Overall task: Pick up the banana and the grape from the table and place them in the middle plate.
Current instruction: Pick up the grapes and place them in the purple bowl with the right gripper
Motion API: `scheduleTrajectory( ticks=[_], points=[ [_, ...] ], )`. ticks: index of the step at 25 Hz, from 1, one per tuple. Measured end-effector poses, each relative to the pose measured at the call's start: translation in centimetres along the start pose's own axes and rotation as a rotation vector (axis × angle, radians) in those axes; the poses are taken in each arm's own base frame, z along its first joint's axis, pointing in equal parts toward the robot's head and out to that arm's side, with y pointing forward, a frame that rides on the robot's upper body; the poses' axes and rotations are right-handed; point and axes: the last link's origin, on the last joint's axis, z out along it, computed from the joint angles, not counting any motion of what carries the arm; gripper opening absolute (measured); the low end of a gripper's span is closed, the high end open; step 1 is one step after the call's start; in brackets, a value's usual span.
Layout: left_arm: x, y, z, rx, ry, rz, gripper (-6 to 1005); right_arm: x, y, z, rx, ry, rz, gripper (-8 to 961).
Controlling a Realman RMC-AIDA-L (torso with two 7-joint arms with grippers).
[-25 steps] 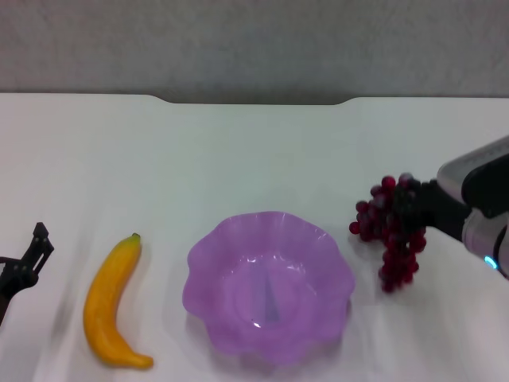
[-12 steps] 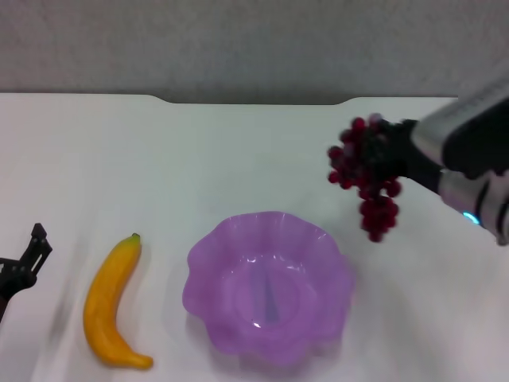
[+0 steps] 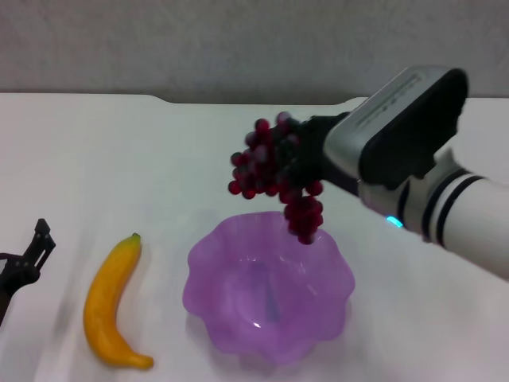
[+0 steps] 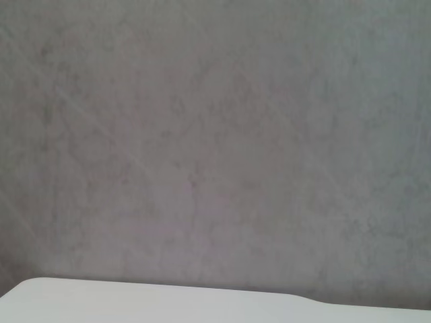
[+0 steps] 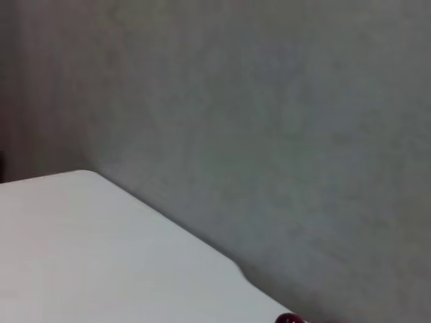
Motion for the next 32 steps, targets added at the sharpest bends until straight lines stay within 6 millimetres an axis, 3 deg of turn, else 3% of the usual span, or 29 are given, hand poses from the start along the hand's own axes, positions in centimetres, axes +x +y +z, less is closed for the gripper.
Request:
scheduleTrajectory(
  ticks=[11,24,32],
  points=[
    [0.1,0.0,0.1,-0.002,0.003,0.001,907,1.0,4.7,0.6,-0.127,-0.013,-0.004,198],
    [0.1,-0.3,0.1,0.013,0.003,0.001,906,2.6,5.4,-1.4,-0.102,-0.068,-0.018,197],
    [0.1,-0.3,0.1,0.014,0.003,0.000,907,4.9,4.8,-1.7,-0.067,-0.071,0.001,196]
  ],
)
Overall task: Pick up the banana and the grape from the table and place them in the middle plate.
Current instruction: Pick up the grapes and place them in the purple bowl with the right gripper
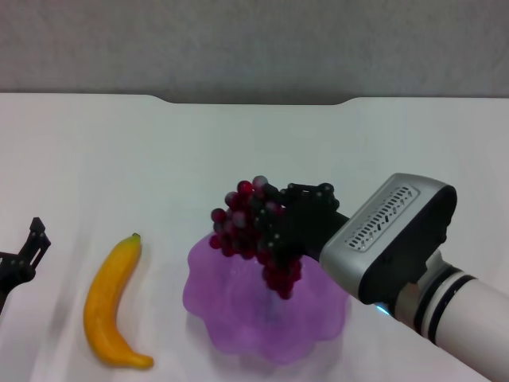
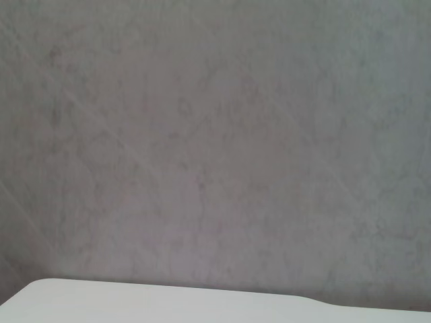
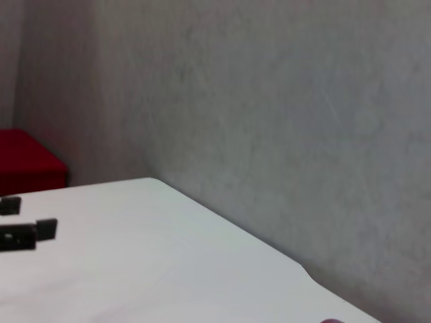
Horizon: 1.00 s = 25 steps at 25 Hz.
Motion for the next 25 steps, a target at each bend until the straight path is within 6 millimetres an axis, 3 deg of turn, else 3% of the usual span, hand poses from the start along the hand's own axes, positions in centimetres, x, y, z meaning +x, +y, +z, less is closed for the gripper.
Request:
scheduleTrajectory(
  ticks=[12,25],
  points=[
    [0.0,-0.4,-0.1,0.015,-0.001,0.000,906,4.1,-0.9,0.3,0.029,-0.082,0.019,195],
    [0.0,-0.3,0.0,0.014,0.000,-0.001,906,7.9,-0.7,-0.8,0.015,-0.113,0.037,194]
  ],
)
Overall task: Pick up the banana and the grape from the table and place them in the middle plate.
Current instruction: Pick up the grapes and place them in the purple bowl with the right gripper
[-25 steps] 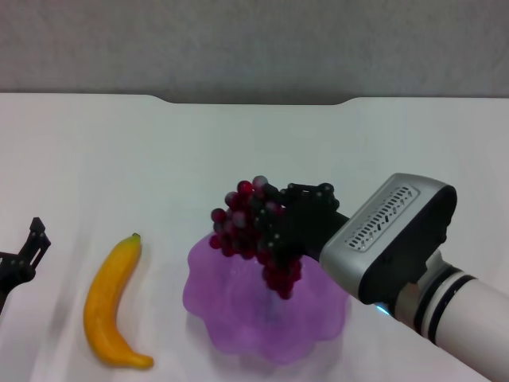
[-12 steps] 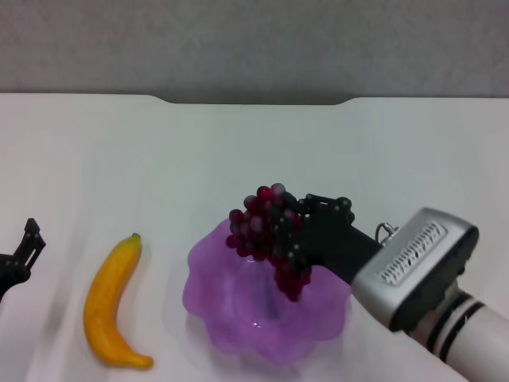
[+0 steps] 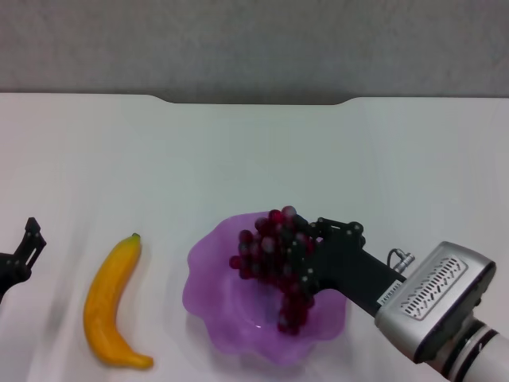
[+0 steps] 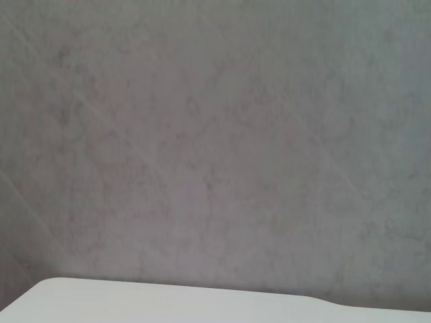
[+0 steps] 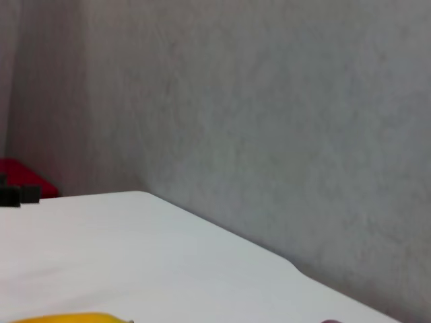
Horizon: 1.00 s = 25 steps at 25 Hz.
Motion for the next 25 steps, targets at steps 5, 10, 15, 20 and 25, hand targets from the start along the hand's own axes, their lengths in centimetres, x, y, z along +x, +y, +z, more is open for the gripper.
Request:
scheduleTrajectory(
  ticks=[5,10,15,20,25],
  points=[
    [0.0,0.0,0.0,-0.001,0.000,-0.002,907,1.0,-0.7,0.0,0.002,0.031,0.030,194],
    [0.0,0.1,0.0,-0.001,0.000,-0.004,907,1.5,-1.2,0.8,-0.010,0.090,0.084,193],
    [0.0,0.1,0.0,-0.002,0.000,-0.005,907,1.6,-1.3,2.2,-0.034,0.165,0.093,194],
    [0.0,0.2,0.1,-0.003,0.001,-0.005,906,1.9,-1.3,2.9,-0.037,0.255,0.124,193],
    [0.0,0.2,0.0,-0.003,0.001,-0.005,906,1.9,-1.6,3.9,-0.037,0.324,0.134,193]
  ],
)
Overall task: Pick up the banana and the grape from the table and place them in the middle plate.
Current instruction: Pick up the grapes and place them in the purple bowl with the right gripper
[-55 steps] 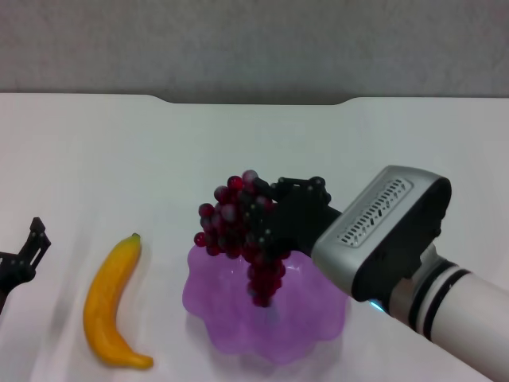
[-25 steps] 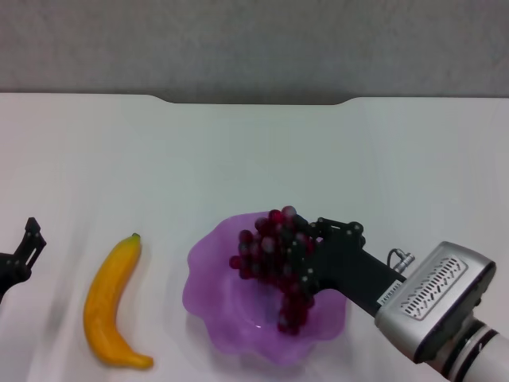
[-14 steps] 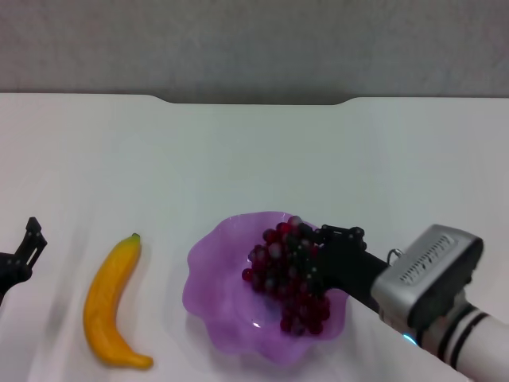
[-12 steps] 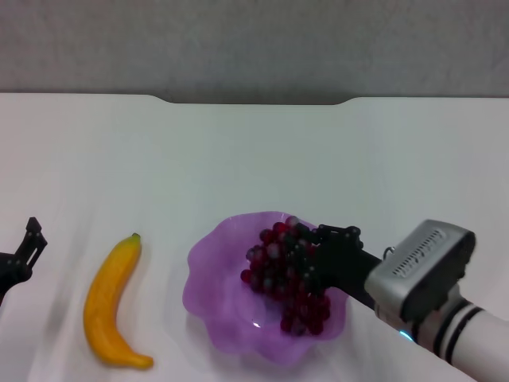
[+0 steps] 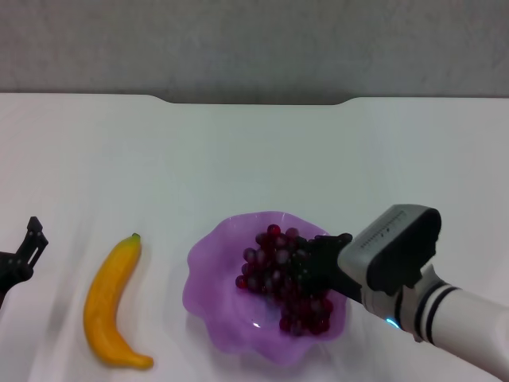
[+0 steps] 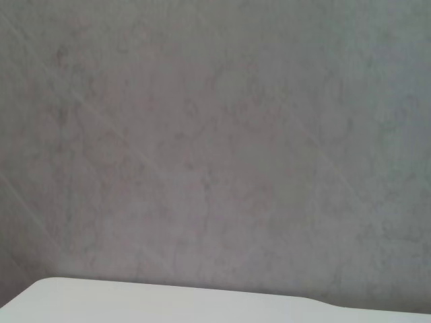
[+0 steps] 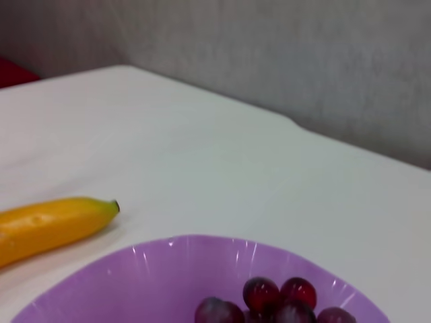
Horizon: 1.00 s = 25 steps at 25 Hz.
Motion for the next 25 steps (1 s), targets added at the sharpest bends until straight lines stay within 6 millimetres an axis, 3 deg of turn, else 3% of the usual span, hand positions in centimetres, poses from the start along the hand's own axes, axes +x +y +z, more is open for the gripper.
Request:
scheduleTrajectory(
  ticks=[8,16,25],
  points=[
    [0.0,0.0,0.0,0.000,0.000,0.002,907,-0.8,0.7,0.2,-0.021,-0.017,-0.015,190],
    [-0.1,-0.1,-0.2,0.004,-0.003,0.003,907,-0.4,0.9,-0.2,-0.025,-0.033,-0.004,366],
    [-0.3,-0.4,-0.5,0.012,-0.010,0.005,906,-0.9,1.6,-1.7,-0.003,-0.101,-0.031,751]
  ],
)
